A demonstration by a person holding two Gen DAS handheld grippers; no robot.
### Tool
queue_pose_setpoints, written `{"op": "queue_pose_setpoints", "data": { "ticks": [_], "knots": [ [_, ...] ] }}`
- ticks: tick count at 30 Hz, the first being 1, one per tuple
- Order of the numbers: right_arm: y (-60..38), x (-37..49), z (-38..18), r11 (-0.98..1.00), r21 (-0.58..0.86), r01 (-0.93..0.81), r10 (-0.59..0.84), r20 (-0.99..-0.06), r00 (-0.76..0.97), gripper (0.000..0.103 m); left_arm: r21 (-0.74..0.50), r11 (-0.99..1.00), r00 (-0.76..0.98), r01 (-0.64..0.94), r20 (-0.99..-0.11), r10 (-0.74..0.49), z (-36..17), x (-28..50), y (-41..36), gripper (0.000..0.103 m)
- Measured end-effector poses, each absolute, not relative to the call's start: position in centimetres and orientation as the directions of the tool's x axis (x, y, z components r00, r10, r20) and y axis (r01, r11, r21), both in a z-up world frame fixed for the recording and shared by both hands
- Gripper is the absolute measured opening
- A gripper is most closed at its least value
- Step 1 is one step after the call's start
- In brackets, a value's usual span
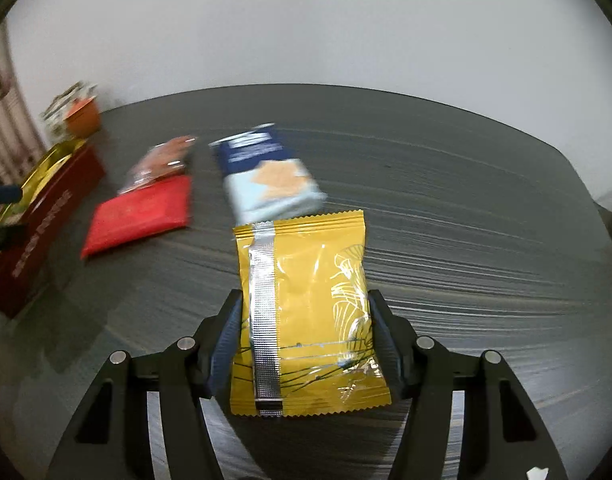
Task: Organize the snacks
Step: 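Grasp the red packet with the left tool while the right tool holds the yellow packet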
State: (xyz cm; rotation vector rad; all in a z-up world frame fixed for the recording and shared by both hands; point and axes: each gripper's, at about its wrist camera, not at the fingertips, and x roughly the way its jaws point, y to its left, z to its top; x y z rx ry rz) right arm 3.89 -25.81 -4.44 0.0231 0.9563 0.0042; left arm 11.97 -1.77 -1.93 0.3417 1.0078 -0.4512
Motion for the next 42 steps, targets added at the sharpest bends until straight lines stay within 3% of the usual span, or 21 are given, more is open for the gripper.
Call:
{"op": "queue_pose_setpoints", "data": {
  "ticks": [7,28,36,42],
  "knots": [
    [-26.2,3.9,-4.5,0.999,0.021,0.030,-0.001,-0.810,0.587,0.057,0.000,0.814,0.366,0.581,-0.893,-0.261,-4.0,14.6,-4.9,0.081],
    [-26.2,3.6,-4.7,1.000,0.010,0.029,-0.009,-0.813,0.583,0.061,-0.013,0.803,0.303,0.596,-0.922,-0.241,-7.7,18.9,-9.0,0.081],
    [-26.2,3.6,-4.7,1.000,0.010,0.029,-0.009,-0.813,0.582,0.062,-0.009,0.818,0.312,0.575,-0.922,-0.230,-7.4,17.7,-9.6,0.061],
    [-26.1,3.7,-4.7,1.000,0.007,0.028,-0.011,-0.813,0.582,0.062,-0.003,0.845,0.322,0.535,-0.924,-0.207,-7.3,15.6,-8.5,0.054]
  ]
}}
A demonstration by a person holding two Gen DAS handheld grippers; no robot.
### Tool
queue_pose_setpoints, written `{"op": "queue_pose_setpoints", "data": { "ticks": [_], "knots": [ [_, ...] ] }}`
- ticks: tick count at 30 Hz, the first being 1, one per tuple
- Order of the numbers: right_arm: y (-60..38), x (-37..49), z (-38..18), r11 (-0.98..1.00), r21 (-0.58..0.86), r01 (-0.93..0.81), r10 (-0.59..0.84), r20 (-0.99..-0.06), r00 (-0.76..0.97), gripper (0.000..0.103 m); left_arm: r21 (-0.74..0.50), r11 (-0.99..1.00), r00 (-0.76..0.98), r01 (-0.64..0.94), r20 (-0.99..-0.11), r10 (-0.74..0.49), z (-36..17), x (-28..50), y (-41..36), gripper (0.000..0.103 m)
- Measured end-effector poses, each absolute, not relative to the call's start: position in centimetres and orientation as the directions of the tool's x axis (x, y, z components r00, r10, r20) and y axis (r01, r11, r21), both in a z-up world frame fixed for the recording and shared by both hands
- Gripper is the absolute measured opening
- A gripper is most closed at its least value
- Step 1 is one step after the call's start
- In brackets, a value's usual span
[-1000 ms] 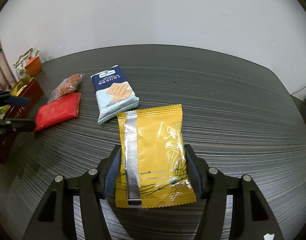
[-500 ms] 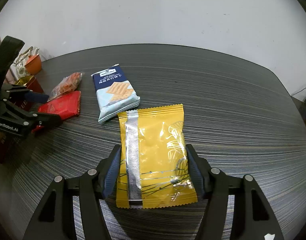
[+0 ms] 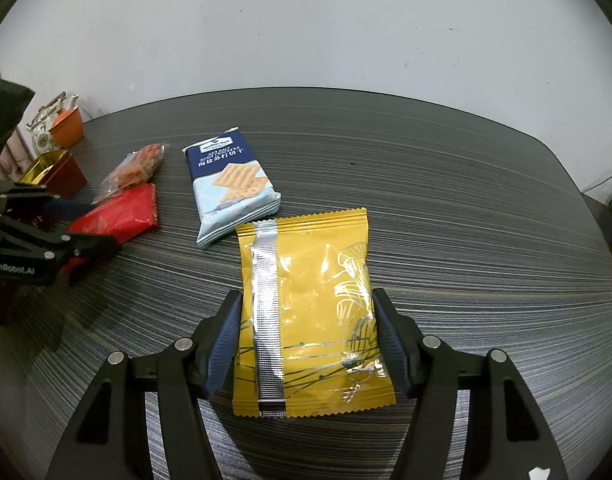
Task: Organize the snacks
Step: 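Grasp the red packet with the left tool while the right tool holds the yellow packet, then carry the red packet into the gold tray and open the left tool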
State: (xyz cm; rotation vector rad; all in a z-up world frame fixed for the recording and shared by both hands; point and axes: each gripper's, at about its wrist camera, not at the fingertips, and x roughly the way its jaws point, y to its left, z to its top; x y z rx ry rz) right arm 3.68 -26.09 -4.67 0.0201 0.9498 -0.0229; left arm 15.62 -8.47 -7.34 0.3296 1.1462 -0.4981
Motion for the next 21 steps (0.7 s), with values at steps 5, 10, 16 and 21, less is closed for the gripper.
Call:
{"op": "queue_pose_setpoints", "data": {
  "ticks": [5,10,16,21],
  "knots": [
    [-26.0,3.7,-4.7,1.000,0.005,0.028,-0.013,-0.814,0.581,0.062,-0.012,0.864,0.322,0.503,-0.925,-0.201,-7.2,13.1,-8.2,0.051],
    [-25.9,3.8,-4.7,1.000,0.003,0.028,-0.014,-0.814,0.580,0.062,-0.015,0.877,0.324,0.480,-0.926,-0.193,-7.1,11.2,-7.8,0.050],
    [-25.8,3.9,-4.8,1.000,0.001,0.028,-0.015,-0.815,0.580,0.062,-0.045,0.895,0.319,0.445,-0.925,-0.205,-6.9,9.3,-7.2,0.050],
    [-25.8,3.9,-4.8,1.000,0.001,0.028,-0.015,-0.815,0.580,0.062,-0.045,0.899,0.349,0.435,-0.913,-0.214,-5.2,8.4,-5.7,0.050]
  ]
}}
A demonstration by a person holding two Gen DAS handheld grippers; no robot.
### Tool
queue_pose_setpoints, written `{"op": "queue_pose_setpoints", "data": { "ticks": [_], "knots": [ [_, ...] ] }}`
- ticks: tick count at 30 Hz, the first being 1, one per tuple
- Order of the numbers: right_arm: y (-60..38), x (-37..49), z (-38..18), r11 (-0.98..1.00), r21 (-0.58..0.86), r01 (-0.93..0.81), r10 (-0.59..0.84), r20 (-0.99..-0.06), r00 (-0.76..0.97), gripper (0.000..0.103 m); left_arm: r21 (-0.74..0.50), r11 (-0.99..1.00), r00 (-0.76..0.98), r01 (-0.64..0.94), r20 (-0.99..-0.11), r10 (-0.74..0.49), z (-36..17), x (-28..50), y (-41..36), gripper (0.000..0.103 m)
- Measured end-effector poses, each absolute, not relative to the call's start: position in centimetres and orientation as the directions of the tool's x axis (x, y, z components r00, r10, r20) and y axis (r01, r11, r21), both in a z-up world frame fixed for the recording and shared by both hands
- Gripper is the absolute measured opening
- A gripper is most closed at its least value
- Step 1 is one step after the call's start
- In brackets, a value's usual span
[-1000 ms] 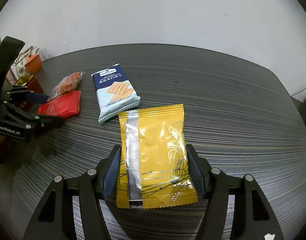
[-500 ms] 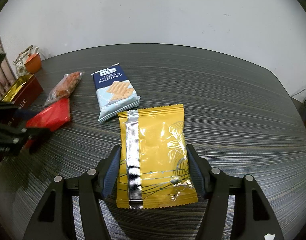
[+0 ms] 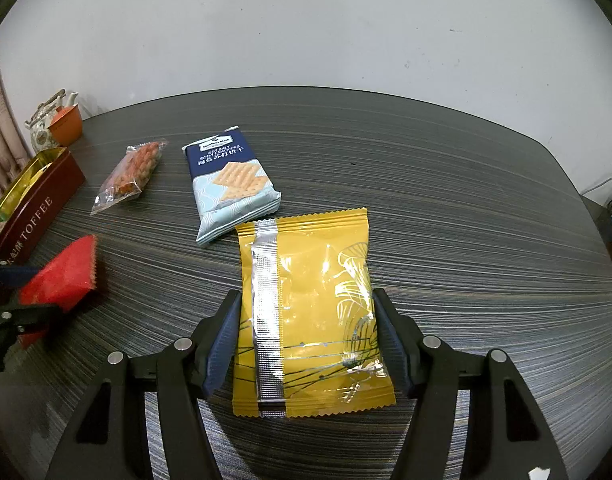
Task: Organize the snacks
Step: 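Carry the red packet into the gold tray and open the left tool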
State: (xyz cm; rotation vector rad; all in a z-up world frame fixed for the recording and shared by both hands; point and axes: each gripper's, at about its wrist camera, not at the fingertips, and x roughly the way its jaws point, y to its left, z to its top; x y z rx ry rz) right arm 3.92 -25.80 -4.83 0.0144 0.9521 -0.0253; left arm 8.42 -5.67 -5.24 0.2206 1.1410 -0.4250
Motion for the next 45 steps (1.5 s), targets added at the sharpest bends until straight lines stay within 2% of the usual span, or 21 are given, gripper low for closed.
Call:
{"op": "queue_pose_setpoints", "data": {
  "ticks": [13,24,33,45],
  "knots": [
    [-25.8,4.0,-4.9,1.000,-0.001,0.028,-0.017,-0.815,0.579,0.061,-0.052,0.937,0.451,0.345,-0.867,-0.214,0.9,8.2,-1.3,0.050],
    [-25.8,4.0,-4.9,1.000,-0.002,0.027,-0.017,-0.815,0.579,0.061,-0.003,0.990,0.533,0.138,-0.843,-0.076,2.5,10.9,7.8,0.050],
    [-25.8,4.0,-4.9,1.000,-0.003,0.027,-0.019,-0.815,0.579,0.061,0.033,0.999,0.510,0.010,-0.860,0.024,1.0,12.2,13.8,0.050],
    [-25.7,4.0,-4.9,1.000,-0.005,0.028,-0.020,-0.816,0.578,0.061,0.060,0.997,0.436,-0.038,-0.897,0.071,-2.8,13.3,16.2,0.050]
  ]
}}
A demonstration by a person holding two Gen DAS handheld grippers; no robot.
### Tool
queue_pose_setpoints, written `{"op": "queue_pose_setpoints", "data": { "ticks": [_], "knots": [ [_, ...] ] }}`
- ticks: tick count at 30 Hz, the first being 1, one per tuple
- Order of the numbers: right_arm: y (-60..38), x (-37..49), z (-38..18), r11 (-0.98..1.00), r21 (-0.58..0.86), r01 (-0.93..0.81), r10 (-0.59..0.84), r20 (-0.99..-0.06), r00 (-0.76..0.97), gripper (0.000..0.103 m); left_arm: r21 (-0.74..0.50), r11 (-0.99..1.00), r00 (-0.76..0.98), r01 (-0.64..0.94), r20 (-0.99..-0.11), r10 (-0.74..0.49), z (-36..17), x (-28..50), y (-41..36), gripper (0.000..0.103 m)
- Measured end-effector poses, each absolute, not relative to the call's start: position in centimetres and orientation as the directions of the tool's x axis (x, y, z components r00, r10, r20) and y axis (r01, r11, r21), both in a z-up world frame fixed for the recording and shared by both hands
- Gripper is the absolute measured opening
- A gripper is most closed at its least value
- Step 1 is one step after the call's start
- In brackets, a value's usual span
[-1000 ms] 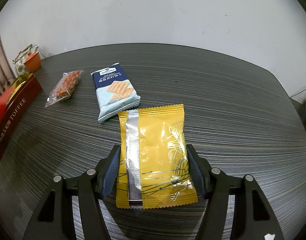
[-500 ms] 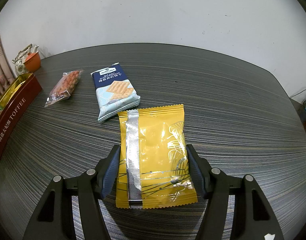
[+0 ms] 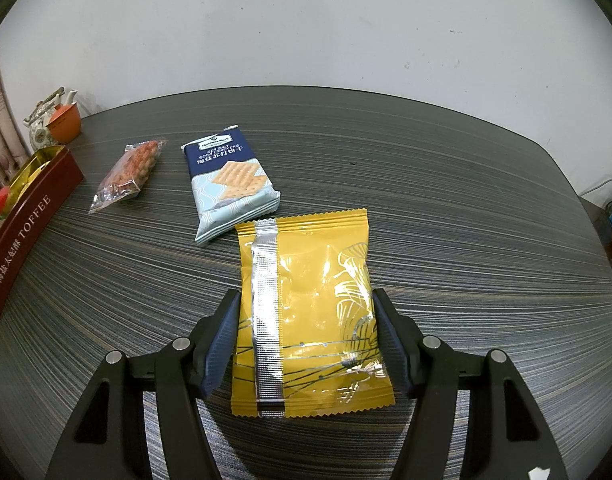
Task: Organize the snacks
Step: 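Carry the red packet into the gold tray and open the left tool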
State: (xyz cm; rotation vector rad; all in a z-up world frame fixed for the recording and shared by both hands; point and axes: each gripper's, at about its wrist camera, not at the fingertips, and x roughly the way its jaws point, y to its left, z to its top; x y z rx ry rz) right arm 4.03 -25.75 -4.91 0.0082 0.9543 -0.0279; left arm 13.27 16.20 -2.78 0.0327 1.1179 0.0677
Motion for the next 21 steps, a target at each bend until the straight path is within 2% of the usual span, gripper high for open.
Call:
{"op": "queue_pose_setpoints", "data": {
  "ticks": [21],
  "knots": [
    [-25.84,4.15,-5.04,1.000,-0.010,0.028,-0.024,-0.817,0.577,0.061,0.096,0.995,0.438,0.008,-0.895,0.083,-3.32,12.84,16.03,0.051]
  ]
}}
